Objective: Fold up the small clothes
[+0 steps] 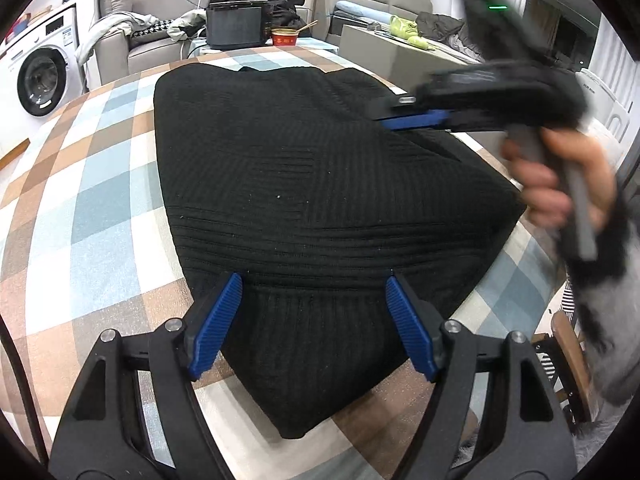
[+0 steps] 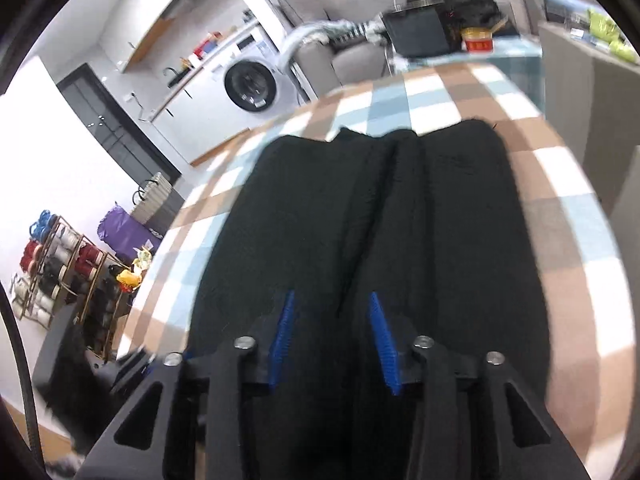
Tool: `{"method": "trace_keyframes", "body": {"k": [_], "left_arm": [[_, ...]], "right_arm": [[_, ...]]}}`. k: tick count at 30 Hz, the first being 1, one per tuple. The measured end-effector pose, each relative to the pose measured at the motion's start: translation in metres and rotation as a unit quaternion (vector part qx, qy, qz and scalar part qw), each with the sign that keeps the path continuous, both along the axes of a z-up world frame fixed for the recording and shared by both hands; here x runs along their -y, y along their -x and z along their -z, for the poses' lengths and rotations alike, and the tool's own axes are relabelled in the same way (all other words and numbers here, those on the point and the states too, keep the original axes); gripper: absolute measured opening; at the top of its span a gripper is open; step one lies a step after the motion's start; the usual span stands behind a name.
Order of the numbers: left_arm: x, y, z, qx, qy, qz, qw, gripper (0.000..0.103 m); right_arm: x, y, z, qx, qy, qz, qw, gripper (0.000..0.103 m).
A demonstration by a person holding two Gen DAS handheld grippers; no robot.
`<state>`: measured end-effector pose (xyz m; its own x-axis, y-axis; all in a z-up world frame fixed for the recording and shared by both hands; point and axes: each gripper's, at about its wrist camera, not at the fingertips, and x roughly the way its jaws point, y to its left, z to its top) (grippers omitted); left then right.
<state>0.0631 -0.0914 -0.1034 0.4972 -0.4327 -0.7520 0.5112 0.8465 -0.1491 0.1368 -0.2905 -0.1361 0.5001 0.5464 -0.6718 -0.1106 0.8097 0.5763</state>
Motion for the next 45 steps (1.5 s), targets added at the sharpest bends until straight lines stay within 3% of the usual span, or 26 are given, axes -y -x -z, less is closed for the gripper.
{"method": "trace_keyframes", "body": {"k": [6, 7, 8, 10, 13, 15, 17, 19, 21, 28, 29, 31, 33, 35, 36, 37, 40, 42, 45], "left_arm": [[-0.004, -0.001, 0.000, -0.003, 0.008, 0.006, 0.9999, 0.074], [-0.004, -0.001, 0.000, -0.004, 0.009, 0.006, 0.9999, 0.074], [-0.004, -0.001, -0.001, -0.005, 0.010, 0.006, 0.9999, 0.074], [-0.006, -0.002, -0.002, -0.011, 0.016, 0.006, 0.9998, 0.074], [-0.013, -0.006, -0.006, -0.032, 0.047, 0.005, 0.9984, 0.074], [-0.019, -0.009, -0.008, -0.041, 0.068, -0.001, 0.9968, 0.074], [-0.021, -0.011, -0.009, -0.040, 0.064, -0.008, 0.9971, 0.074], [-0.023, -0.010, -0.010, -0.037, 0.056, -0.015, 0.9976, 0.074], [-0.025, -0.011, -0.011, -0.035, 0.056, -0.018, 0.9977, 0.074], [-0.038, -0.015, -0.008, -0.040, 0.044, -0.046, 0.9972, 0.074], [-0.040, -0.016, -0.008, -0.043, 0.048, -0.049, 0.9967, 0.074], [-0.045, -0.017, -0.009, -0.043, 0.051, -0.057, 0.9962, 0.074], [-0.048, -0.020, -0.010, -0.038, 0.051, -0.061, 0.9961, 0.074], [-0.049, -0.020, -0.012, -0.032, 0.049, -0.066, 0.9961, 0.074], [-0.050, -0.020, -0.013, -0.028, 0.044, -0.070, 0.9962, 0.074], [-0.049, -0.019, -0.014, -0.023, 0.040, -0.073, 0.9962, 0.074], [-0.053, -0.016, -0.018, -0.011, 0.040, -0.083, 0.9957, 0.074], [-0.055, -0.017, -0.017, -0.012, 0.041, -0.086, 0.9954, 0.074], [-0.056, -0.020, -0.011, -0.021, 0.039, -0.091, 0.9949, 0.074]], "right_arm": [[0.010, -0.063, 0.021, -0.048, -0.067, -0.005, 0.997, 0.034], [0.007, -0.067, 0.017, -0.041, -0.060, -0.018, 0.997, 0.014], [0.002, -0.068, 0.014, -0.034, -0.045, -0.032, 0.998, 0.005], [-0.004, -0.067, -0.001, -0.002, -0.022, -0.048, 0.999, 0.004], [0.004, -0.059, -0.028, 0.051, -0.015, -0.023, 0.998, 0.003], [0.002, -0.063, -0.029, 0.051, 0.016, -0.011, 0.999, 0.003], [-0.005, -0.063, -0.020, 0.032, 0.048, -0.012, 0.998, 0.003], [-0.008, -0.068, -0.006, -0.005, 0.070, -0.015, 0.997, 0.007], [-0.001, -0.058, -0.001, -0.027, 0.037, -0.029, 0.999, 0.007], [0.010, 0.038, -0.007, 0.000, -0.029, -0.111, 0.993, 0.028], [0.008, 0.048, -0.005, 0.002, -0.029, -0.119, 0.992, 0.031], [0.000, 0.067, 0.000, 0.002, -0.005, -0.133, 0.991, 0.046], [-0.006, 0.075, 0.006, 0.004, 0.014, -0.141, 0.990, 0.047], [-0.010, 0.077, 0.008, 0.025, 0.031, -0.141, 0.989, 0.040], [-0.013, 0.077, 0.007, 0.036, 0.044, -0.140, 0.988, 0.016], [-0.015, 0.078, 0.005, 0.047, 0.049, -0.136, 0.988, 0.012], [-0.011, 0.089, -0.008, 0.058, 0.035, -0.140, 0.988, 0.010], [-0.008, 0.094, -0.007, 0.036, 0.023, -0.133, 0.990, 0.010], [-0.015, 0.095, 0.010, -0.001, 0.071, -0.132, 0.989, 0.011]]}}
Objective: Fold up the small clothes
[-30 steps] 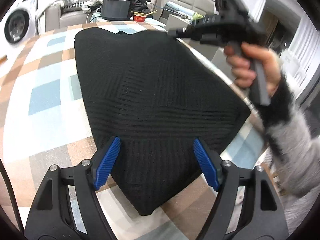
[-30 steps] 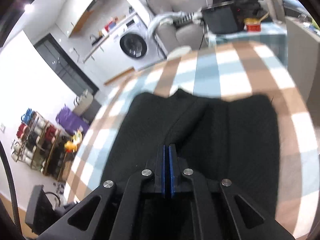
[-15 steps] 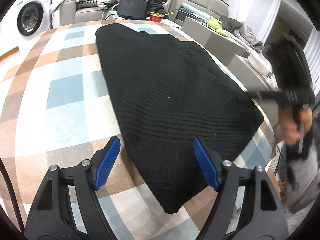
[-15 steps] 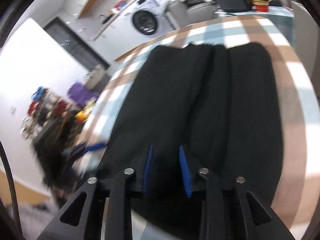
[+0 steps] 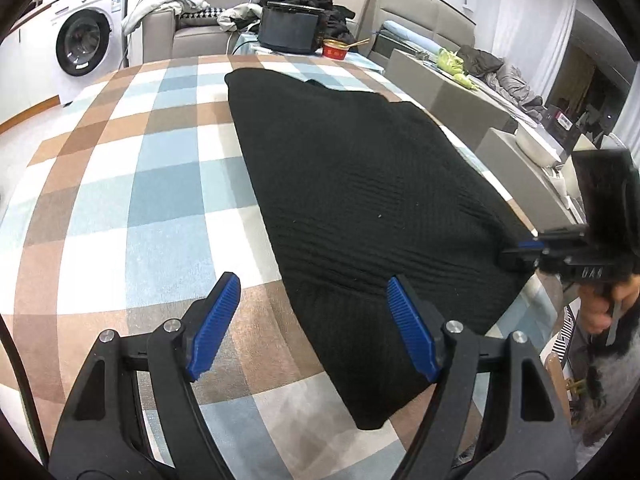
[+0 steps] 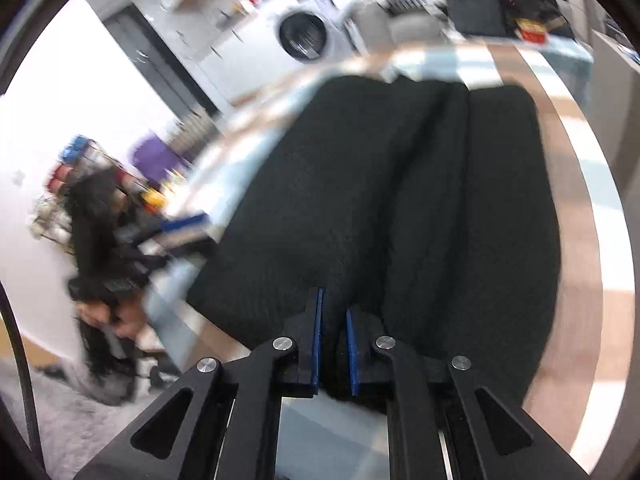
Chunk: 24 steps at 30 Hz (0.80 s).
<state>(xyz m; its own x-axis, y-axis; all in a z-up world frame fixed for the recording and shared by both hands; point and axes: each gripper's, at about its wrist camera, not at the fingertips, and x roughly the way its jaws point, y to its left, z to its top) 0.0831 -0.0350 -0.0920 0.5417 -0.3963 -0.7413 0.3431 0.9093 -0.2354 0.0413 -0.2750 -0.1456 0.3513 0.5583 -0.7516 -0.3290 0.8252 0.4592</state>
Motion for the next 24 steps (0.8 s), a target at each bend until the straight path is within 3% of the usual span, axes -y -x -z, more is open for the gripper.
{"method": "trace_keyframes", "body": {"k": [2, 4, 5, 7, 9, 16, 21, 24], "left_arm": [[0.001, 0.000, 0.003, -0.005, -0.004, -0.002, 1.0000, 0.074], [0.003, 0.000, 0.005, -0.008, -0.004, 0.004, 1.0000, 0.074], [0.005, 0.001, 0.005, -0.008, -0.003, 0.009, 0.9999, 0.074], [0.009, 0.002, 0.006, -0.005, -0.007, 0.014, 0.9999, 0.074], [0.013, 0.003, 0.008, -0.006, -0.015, 0.017, 0.9997, 0.074], [0.015, -0.001, 0.014, -0.014, -0.012, 0.017, 0.9997, 0.074], [0.012, -0.003, 0.015, -0.016, -0.011, 0.015, 0.9997, 0.074], [0.011, -0.004, 0.015, -0.016, -0.011, 0.015, 0.9997, 0.074]], "right_arm": [[0.007, 0.000, -0.001, 0.013, -0.028, 0.007, 0.999, 0.019], [0.023, -0.002, -0.009, 0.033, -0.063, 0.036, 0.997, 0.048], [0.030, -0.003, -0.012, 0.042, -0.077, 0.050, 0.995, 0.051], [0.045, -0.012, -0.011, 0.050, -0.091, 0.085, 0.991, 0.051], [0.053, -0.025, 0.000, 0.027, -0.100, 0.100, 0.990, 0.051], [0.050, -0.073, 0.026, -0.034, -0.184, 0.081, 0.979, 0.051], [0.029, -0.106, 0.021, -0.036, -0.172, 0.053, 0.983, 0.051], [0.007, -0.124, 0.016, -0.030, -0.140, 0.041, 0.989, 0.051]]}}
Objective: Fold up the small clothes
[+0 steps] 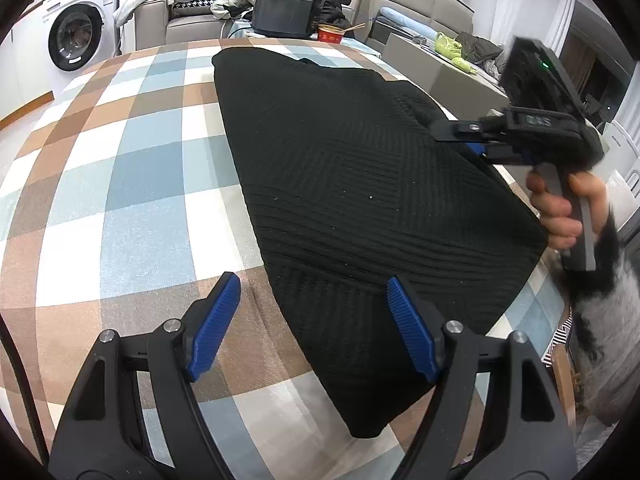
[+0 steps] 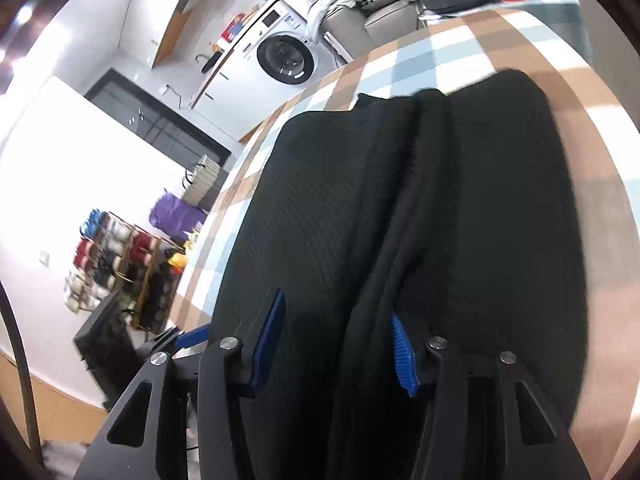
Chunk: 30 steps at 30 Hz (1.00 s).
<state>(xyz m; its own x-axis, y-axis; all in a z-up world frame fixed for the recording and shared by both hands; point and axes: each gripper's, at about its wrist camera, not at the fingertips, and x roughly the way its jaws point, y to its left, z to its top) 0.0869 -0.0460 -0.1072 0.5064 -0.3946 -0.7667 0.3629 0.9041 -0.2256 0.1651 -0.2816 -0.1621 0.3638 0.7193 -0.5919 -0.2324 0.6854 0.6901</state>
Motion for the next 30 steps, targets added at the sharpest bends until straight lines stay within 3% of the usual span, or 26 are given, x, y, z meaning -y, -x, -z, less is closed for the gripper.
{"method": "trace_keyframes", "body": {"k": [2, 4, 9, 12, 14, 18, 21, 23, 28, 30], "left_arm": [[-0.001, -0.001, 0.000, 0.000, 0.001, -0.002, 1.0000, 0.074], [-0.003, -0.002, -0.001, -0.001, 0.003, -0.005, 1.0000, 0.074], [-0.009, 0.000, -0.012, 0.019, 0.009, -0.022, 0.9995, 0.074], [-0.012, 0.000, -0.017, 0.023, 0.015, -0.028, 0.9992, 0.074], [-0.012, 0.000, -0.017, 0.022, 0.011, -0.031, 0.9992, 0.074], [-0.009, -0.002, -0.014, 0.013, 0.011, -0.027, 0.9995, 0.074], [-0.005, -0.001, -0.012, 0.010, 0.008, -0.024, 0.9996, 0.074], [-0.004, -0.001, -0.011, 0.009, 0.010, -0.025, 0.9996, 0.074], [-0.002, -0.015, -0.005, -0.009, 0.020, -0.043, 0.9989, 0.074], [0.003, -0.023, -0.002, -0.013, 0.017, -0.045, 0.9988, 0.074]], "right_arm": [[-0.007, -0.003, -0.002, 0.008, 0.025, -0.002, 1.000, 0.037], [-0.017, -0.004, -0.005, 0.028, 0.064, -0.006, 0.998, 0.017], [-0.021, 0.007, -0.032, 0.073, 0.106, -0.005, 0.992, 0.011], [-0.016, 0.017, -0.071, 0.121, 0.132, 0.003, 0.984, 0.011], [-0.001, 0.023, -0.080, 0.127, 0.147, 0.018, 0.981, 0.011], [0.040, 0.028, -0.044, 0.063, 0.160, 0.072, 0.982, 0.011], [0.043, 0.024, -0.017, 0.023, 0.169, 0.070, 0.983, 0.015], [0.047, 0.027, -0.014, 0.025, 0.161, 0.075, 0.984, 0.018], [0.060, 0.045, -0.017, 0.032, 0.182, 0.102, 0.978, 0.039], [0.067, 0.057, -0.014, 0.032, 0.201, 0.111, 0.973, 0.039]]}}
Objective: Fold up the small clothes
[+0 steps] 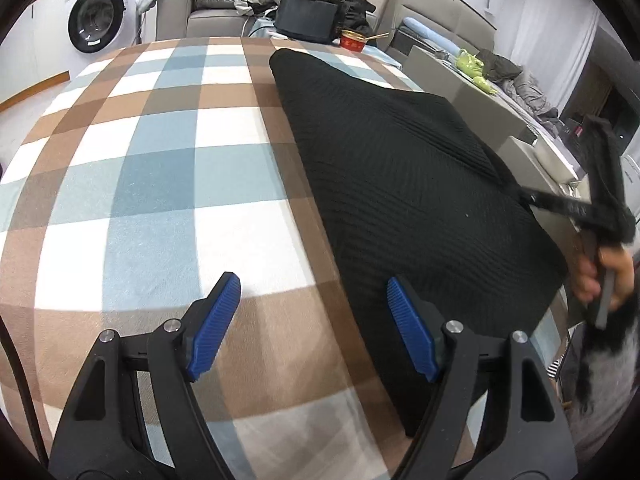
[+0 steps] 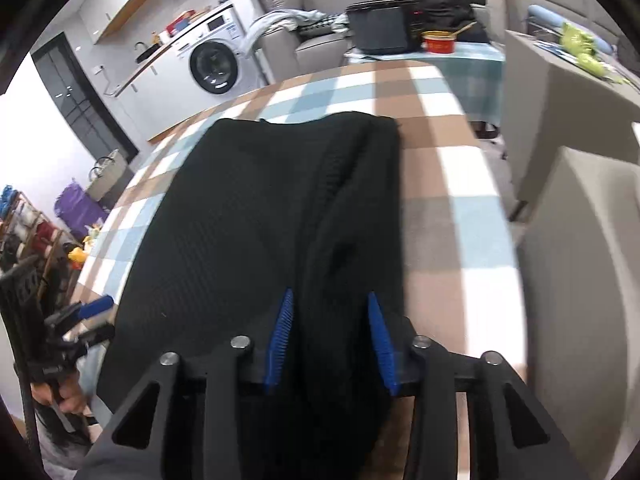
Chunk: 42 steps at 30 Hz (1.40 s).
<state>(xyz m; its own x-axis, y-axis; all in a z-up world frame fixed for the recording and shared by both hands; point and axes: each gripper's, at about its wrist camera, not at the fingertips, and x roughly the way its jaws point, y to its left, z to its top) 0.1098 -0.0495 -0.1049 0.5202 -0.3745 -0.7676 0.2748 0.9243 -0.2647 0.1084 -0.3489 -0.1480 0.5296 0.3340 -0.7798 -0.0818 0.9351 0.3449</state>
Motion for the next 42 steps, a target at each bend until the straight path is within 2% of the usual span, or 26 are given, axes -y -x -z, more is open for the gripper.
{"method": "trace_keyframes", "body": {"k": [2, 5, 7, 10, 15, 17, 18, 19, 22, 29, 32, 34, 37, 41, 42], "left_arm": [[0.005, -0.005, 0.000, 0.000, -0.003, 0.001, 1.0000, 0.074], [0.013, -0.013, 0.000, -0.002, -0.003, 0.004, 1.0000, 0.074], [0.019, -0.021, 0.000, -0.004, -0.004, 0.004, 1.0000, 0.074], [0.027, -0.034, 0.002, -0.011, -0.001, 0.006, 0.9999, 0.074], [0.037, -0.054, 0.004, -0.013, 0.004, 0.001, 0.9999, 0.073], [0.040, -0.059, 0.004, -0.011, 0.009, 0.009, 0.9999, 0.056], [0.043, -0.061, 0.005, -0.009, 0.002, 0.013, 0.9999, 0.038], [0.043, -0.063, 0.005, -0.010, -0.006, 0.011, 0.9999, 0.032], [0.037, -0.066, 0.004, -0.012, 0.004, 0.007, 0.9999, 0.022], [-0.005, -0.073, 0.005, -0.009, 0.009, -0.033, 0.9994, 0.022], [-0.028, -0.076, 0.003, -0.002, -0.006, -0.058, 0.9983, 0.022], [-0.046, -0.079, 0.005, -0.009, 0.003, -0.074, 0.9972, 0.022], [-0.058, -0.080, 0.008, -0.018, 0.026, -0.076, 0.9966, 0.022], [-0.057, -0.078, 0.009, -0.007, 0.003, -0.070, 0.9976, 0.022], [-0.055, -0.078, 0.008, -0.004, -0.003, -0.068, 0.9977, 0.022]], "right_arm": [[0.007, 0.009, 0.003, -0.003, 0.002, 0.007, 1.000, 0.039], [0.024, 0.020, 0.004, -0.003, -0.037, 0.031, 0.999, 0.039], [0.023, 0.026, -0.001, 0.015, -0.060, 0.016, 0.998, 0.039], [0.020, 0.022, -0.001, 0.015, -0.111, -0.004, 0.994, 0.042], [0.006, 0.003, 0.007, 0.000, -0.102, -0.017, 0.995, 0.042], [0.000, 0.000, 0.009, -0.002, -0.091, -0.024, 0.996, 0.042], [-0.003, -0.002, 0.010, -0.001, -0.086, -0.030, 0.996, 0.040], [-0.008, -0.004, 0.011, -0.001, -0.083, -0.037, 0.996, 0.032], [-0.017, -0.010, 0.010, -0.003, -0.078, -0.043, 0.996, 0.025], [-0.072, -0.032, 0.003, -0.004, -0.073, -0.098, 0.993, 0.019], [-0.102, -0.051, -0.001, 0.000, -0.067, -0.104, 0.992, 0.019], [-0.114, -0.066, -0.002, -0.009, -0.075, -0.101, 0.992, 0.019], [-0.110, -0.067, -0.002, -0.017, -0.065, -0.089, 0.994, 0.019], [-0.074, -0.043, -0.001, -0.011, -0.076, -0.059, 0.995, 0.019], [-0.064, -0.035, 0.001, -0.013, -0.056, -0.042, 0.998, 0.019]]}}
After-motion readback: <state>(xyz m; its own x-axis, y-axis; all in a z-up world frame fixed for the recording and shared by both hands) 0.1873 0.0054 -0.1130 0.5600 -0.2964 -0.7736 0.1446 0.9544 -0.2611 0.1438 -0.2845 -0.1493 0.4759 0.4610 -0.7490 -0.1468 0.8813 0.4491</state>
